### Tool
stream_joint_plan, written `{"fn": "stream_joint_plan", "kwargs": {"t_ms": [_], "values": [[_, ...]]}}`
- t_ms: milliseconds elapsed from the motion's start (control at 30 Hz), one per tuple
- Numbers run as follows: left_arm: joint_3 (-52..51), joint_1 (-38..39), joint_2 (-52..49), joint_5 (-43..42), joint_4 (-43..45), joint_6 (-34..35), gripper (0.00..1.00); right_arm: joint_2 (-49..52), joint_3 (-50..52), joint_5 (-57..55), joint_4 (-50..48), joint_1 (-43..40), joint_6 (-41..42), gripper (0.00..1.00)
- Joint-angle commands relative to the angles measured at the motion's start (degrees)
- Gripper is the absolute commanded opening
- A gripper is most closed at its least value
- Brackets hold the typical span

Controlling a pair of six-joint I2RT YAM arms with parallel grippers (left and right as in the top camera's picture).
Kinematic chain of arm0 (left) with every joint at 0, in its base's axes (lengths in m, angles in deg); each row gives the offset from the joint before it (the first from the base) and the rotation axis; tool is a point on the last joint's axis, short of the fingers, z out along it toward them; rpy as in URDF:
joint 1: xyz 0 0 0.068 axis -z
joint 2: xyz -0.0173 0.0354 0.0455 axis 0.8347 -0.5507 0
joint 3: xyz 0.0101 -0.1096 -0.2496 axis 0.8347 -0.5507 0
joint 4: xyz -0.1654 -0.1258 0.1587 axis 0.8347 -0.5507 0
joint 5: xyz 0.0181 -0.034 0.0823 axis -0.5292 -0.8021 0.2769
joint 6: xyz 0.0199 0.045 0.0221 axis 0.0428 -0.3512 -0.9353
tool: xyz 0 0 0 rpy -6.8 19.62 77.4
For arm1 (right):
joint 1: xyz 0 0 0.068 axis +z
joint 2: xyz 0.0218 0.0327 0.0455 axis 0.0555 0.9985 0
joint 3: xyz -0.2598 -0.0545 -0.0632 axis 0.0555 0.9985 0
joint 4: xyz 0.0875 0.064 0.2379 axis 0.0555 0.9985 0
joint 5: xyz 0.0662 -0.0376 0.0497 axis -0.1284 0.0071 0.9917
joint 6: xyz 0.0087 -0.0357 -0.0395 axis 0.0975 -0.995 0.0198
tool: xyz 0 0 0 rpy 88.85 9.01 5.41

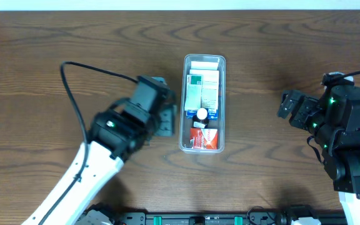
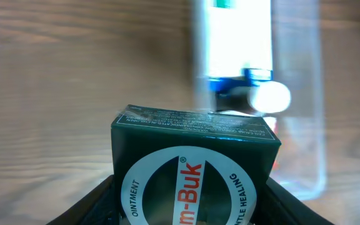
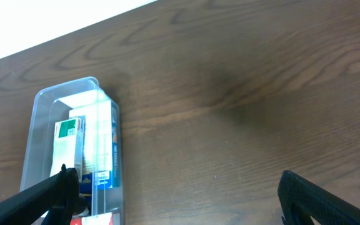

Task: Pack container
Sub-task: 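Carry the green box into the container's lower end and release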

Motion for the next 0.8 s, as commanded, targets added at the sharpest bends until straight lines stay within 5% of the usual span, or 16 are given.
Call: {"fn": "stream_joint_plan", "kwargs": {"t_ms": [0,300,633,767], "values": [[0.57,5.68,-2.45,3.15,2.16,8.09,0.38,-0.04,-0.28,-0.61,0.07,-0.52,-0.09,0.99],[0.57,16.26,-13.11,6.75,9.4,17.46,0.38,-0.04,-0.28,-0.59,0.07,-0.52,-0.09,0.99],[0.57,19.19,-21.14,9.51,10.36,21.53,0.38,-0.04,-0.28,-0.59,0.07,-0.52,-0.09,0.99],[0.57,19.45,-21.84,9.49,10.58,21.99,0.45,-0.04,-0.28,-0.61,0.07,-0.52,-0.09,0.99]]}}
